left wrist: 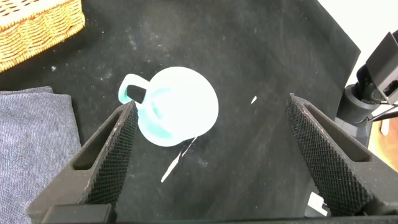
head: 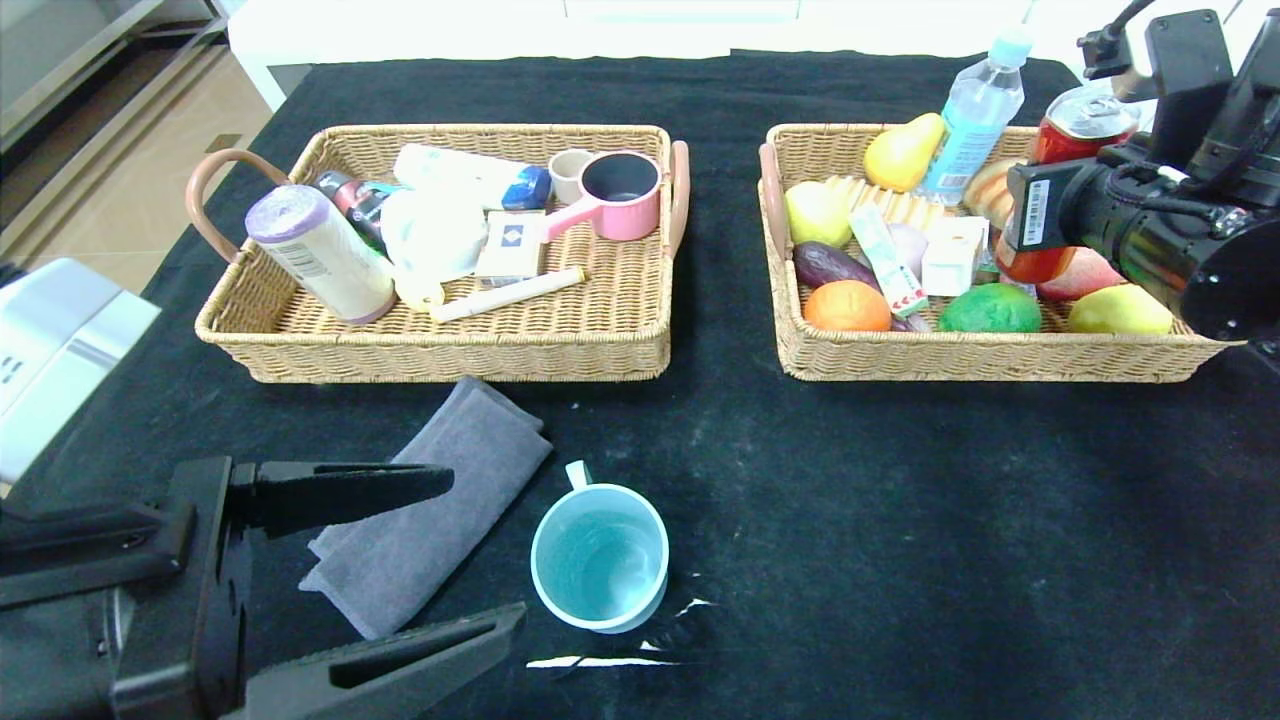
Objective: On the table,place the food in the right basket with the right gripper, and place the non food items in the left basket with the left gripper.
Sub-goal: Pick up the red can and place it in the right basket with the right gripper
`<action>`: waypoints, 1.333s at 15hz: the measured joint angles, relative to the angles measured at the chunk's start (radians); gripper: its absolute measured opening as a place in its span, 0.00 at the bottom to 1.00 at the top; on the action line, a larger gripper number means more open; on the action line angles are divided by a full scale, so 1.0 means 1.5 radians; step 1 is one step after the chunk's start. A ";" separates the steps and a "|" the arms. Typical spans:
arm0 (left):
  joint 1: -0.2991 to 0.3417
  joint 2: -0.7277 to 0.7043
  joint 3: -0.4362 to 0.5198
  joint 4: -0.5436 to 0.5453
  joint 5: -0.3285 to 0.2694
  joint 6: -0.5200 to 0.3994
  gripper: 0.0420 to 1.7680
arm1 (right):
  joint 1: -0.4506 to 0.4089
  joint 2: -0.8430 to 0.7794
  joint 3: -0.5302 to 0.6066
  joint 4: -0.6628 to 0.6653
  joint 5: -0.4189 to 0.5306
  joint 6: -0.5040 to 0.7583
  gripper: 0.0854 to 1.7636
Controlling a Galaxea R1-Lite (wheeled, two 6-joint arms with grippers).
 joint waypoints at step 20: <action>0.001 0.001 0.001 0.000 0.000 0.000 0.97 | 0.068 -0.062 0.070 0.015 -0.007 0.003 0.92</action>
